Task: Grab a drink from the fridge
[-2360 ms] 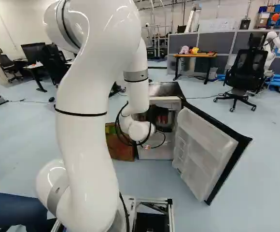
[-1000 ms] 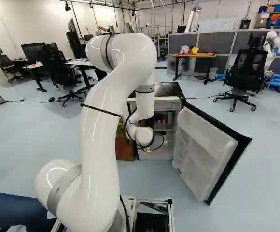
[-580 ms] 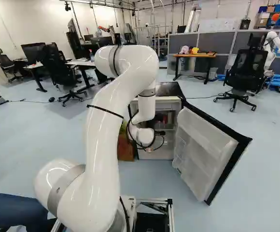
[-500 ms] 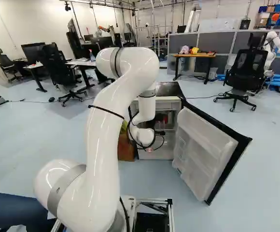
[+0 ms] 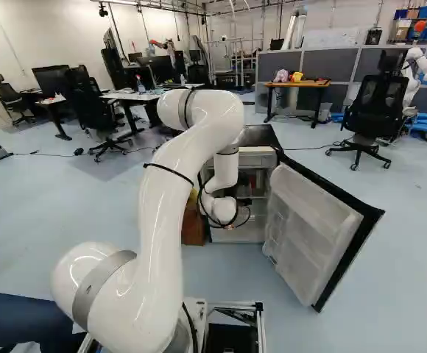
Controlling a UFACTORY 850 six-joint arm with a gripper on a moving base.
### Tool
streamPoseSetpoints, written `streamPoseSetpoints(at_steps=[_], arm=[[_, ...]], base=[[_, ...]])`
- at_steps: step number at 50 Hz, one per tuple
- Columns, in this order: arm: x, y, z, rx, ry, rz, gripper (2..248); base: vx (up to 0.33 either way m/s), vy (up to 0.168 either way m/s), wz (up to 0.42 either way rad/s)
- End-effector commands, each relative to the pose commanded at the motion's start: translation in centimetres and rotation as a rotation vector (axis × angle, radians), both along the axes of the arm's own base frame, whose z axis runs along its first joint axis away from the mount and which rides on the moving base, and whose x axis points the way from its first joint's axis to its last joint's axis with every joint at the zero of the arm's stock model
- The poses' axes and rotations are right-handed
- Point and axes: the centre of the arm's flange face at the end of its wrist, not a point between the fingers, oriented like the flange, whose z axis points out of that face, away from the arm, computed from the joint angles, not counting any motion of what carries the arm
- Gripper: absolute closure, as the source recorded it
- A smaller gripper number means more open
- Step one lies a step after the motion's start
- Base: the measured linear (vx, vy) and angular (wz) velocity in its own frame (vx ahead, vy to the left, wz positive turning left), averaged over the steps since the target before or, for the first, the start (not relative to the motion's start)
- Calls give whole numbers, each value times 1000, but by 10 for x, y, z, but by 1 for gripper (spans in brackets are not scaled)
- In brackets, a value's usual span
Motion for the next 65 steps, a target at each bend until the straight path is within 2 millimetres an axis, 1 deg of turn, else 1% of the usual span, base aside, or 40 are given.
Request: streamPoseSetpoints(at_steps=[18, 31, 53, 65], arm=[[21, -2, -25, -5, -55, 8, 3], [31, -2, -41, -8, -98, 11, 3], [47, -4, -37, -20, -206, 14, 3], [55, -9, -39, -26, -237, 9, 3]], base=[[0, 0, 0], [0, 0, 0], [0, 0, 0], [0, 0, 0]])
